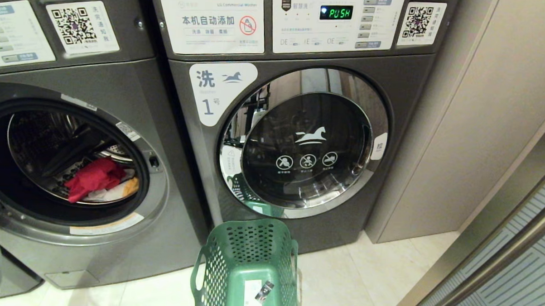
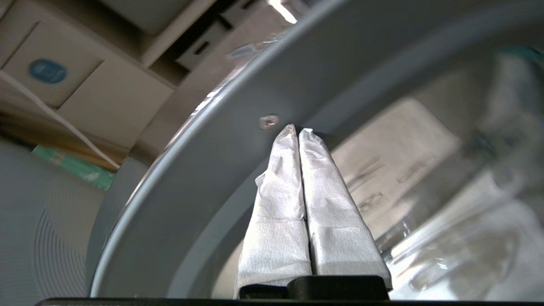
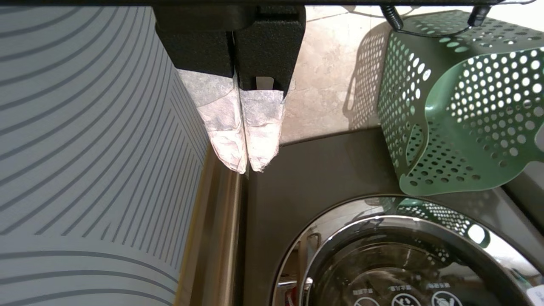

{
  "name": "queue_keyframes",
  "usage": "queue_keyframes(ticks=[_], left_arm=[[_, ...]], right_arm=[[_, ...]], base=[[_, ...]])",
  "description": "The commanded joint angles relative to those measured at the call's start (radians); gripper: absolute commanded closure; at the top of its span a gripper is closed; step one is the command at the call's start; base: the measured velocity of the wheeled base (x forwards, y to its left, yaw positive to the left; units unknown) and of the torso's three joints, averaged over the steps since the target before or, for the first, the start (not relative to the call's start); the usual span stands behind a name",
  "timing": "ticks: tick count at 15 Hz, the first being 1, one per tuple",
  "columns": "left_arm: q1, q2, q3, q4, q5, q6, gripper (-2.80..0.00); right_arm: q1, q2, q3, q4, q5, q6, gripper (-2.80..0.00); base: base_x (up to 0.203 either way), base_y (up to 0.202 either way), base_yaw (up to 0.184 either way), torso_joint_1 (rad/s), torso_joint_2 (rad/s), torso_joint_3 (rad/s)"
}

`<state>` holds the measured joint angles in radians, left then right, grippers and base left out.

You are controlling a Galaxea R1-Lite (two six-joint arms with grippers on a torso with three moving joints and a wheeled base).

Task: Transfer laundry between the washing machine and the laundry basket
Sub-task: Open the lid of the washing machine

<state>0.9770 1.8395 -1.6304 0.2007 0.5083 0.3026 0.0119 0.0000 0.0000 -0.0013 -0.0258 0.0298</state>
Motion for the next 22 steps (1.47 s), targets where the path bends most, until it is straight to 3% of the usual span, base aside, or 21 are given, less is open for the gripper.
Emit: queue_keyframes(ticks=[1, 5, 9, 12, 13, 16, 17, 22], left_arm=[[0.056, 0.101, -0.050, -0.045, 0.009, 0.003, 0.00], [0.224, 0.285, -0.190, -0.252, 0.025, 0.005, 0.00], [0.217, 0.190, -0.057, -0.267, 0.022, -0.005, 0.00], [0.177, 0.167, -0.026, -0.276, 0.005, -0.040, 0.00], [0.170, 0.169, -0.025, -0.275, -0.041, -0.054, 0.00], [0.161, 0.188, -0.025, -0.267, -0.310, -0.086, 0.00], [0.160, 0.204, -0.026, -0.264, -0.363, -0.090, 0.00], [0.158, 0.217, -0.031, -0.274, -0.378, -0.092, 0.00]], right_arm=[[0.000, 0.002, 0.000, 0.000, 0.000, 0.000, 0.00], [0.000, 0.002, 0.000, 0.000, 0.000, -0.001, 0.00], [0.000, 0.002, 0.000, 0.000, 0.000, 0.000, 0.00], [0.000, 0.002, 0.000, 0.000, 0.000, 0.000, 0.00], [0.000, 0.002, 0.000, 0.000, 0.000, -0.001, 0.00], [0.000, 0.002, 0.000, 0.000, 0.000, -0.001, 0.00], [0.000, 0.002, 0.000, 0.000, 0.000, -0.001, 0.00], [0.000, 0.002, 0.000, 0.000, 0.000, 0.000, 0.00]], base=[[0.000, 0.000, 0.000, 0.000, 0.00, 0.000], [0.000, 0.000, 0.000, 0.000, 0.00, 0.000], [0.000, 0.000, 0.000, 0.000, 0.00, 0.000], [0.000, 0.000, 0.000, 0.000, 0.00, 0.000], [0.000, 0.000, 0.000, 0.000, 0.00, 0.000], [0.000, 0.000, 0.000, 0.000, 0.00, 0.000], [0.000, 0.000, 0.000, 0.000, 0.00, 0.000], [0.000, 0.000, 0.000, 0.000, 0.00, 0.000]])
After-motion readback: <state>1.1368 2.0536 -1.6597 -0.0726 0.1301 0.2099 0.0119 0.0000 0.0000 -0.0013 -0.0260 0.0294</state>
